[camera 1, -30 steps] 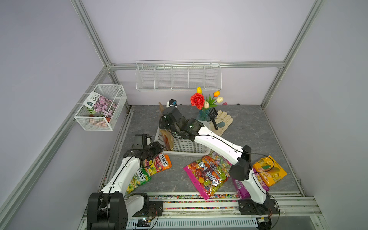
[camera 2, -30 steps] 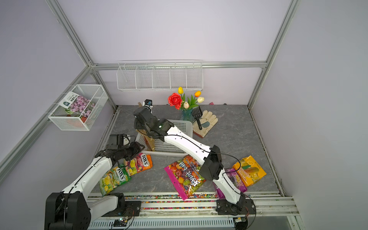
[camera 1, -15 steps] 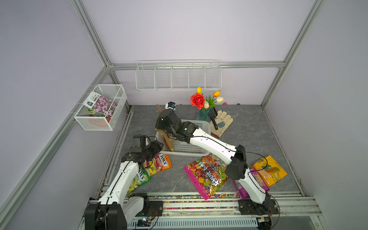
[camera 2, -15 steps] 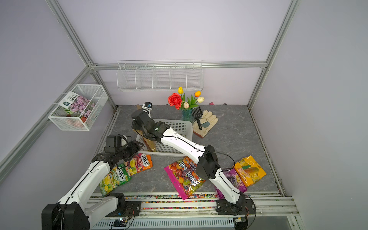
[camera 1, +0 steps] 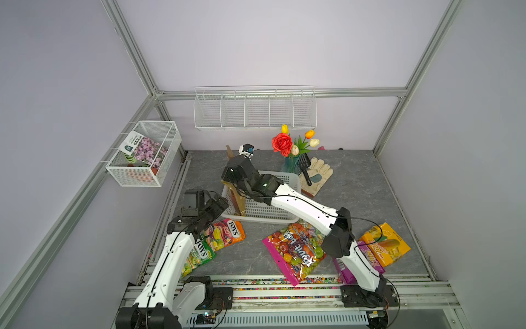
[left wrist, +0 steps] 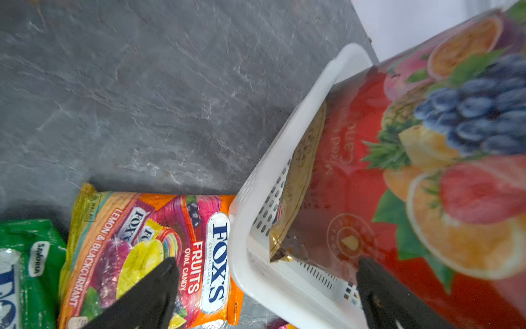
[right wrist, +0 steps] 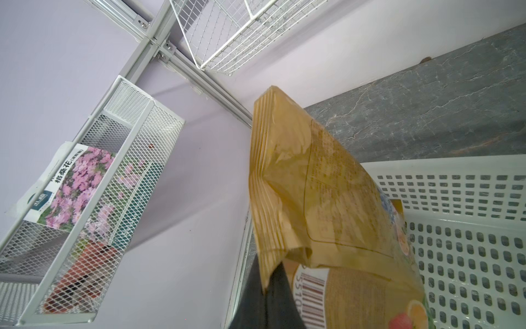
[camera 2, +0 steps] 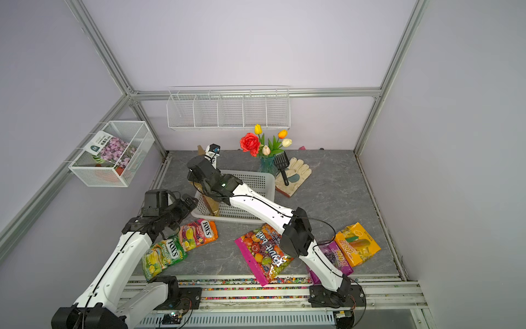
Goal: Put the candies in the basket
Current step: Place the candy in the basket.
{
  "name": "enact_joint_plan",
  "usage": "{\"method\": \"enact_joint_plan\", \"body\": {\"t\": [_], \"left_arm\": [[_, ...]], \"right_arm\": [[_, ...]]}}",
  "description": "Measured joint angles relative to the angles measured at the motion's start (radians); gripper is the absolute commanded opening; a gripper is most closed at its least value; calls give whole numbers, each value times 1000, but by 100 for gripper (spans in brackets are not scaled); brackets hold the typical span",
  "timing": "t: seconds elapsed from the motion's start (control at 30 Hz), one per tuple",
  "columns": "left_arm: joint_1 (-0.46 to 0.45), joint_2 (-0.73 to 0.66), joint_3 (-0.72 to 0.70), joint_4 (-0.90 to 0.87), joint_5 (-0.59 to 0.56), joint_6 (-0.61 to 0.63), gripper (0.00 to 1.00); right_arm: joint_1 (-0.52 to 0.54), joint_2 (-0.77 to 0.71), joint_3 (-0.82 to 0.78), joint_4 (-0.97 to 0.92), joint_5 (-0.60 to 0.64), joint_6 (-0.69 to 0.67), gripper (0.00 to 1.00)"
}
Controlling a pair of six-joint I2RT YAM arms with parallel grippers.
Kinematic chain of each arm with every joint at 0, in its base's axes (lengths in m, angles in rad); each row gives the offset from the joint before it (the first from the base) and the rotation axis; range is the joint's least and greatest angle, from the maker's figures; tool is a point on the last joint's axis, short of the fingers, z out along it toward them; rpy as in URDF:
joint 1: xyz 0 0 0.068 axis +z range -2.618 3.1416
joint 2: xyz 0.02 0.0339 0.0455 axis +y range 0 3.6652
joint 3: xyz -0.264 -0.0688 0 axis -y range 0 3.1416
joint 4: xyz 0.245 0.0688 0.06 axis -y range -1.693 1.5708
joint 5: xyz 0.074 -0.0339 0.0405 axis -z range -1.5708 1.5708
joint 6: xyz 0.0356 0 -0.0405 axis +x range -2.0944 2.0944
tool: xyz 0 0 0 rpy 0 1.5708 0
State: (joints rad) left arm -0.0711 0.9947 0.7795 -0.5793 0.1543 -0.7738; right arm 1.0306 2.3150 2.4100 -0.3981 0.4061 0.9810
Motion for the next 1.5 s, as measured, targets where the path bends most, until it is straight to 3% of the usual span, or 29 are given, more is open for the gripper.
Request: {"method": "enact_joint_plan", "body": {"t": [0.3,0.57,0.87,0.97,1.2,1.5], "left_arm": [[14,-3,21,-20,-82,8,98],[38,50,66,23,-102,57,96],[20,222,164,107,21,164,93],[-13,254,191,114,42,200,92],[-60,350,259,133,106,263,91],[-81,447,323,97,39,242,92]], "right_arm": [[8,-4,-29,9,35,55,0],[11,-186,-381,78,65,89,0],[-34,-327,-592,99,30,142,0],[-60,-396,-692,93,16,153,8],[-113,-545,-928,54,11,166,0],[-163,-661,-1159,5,-70,215,1]]}}
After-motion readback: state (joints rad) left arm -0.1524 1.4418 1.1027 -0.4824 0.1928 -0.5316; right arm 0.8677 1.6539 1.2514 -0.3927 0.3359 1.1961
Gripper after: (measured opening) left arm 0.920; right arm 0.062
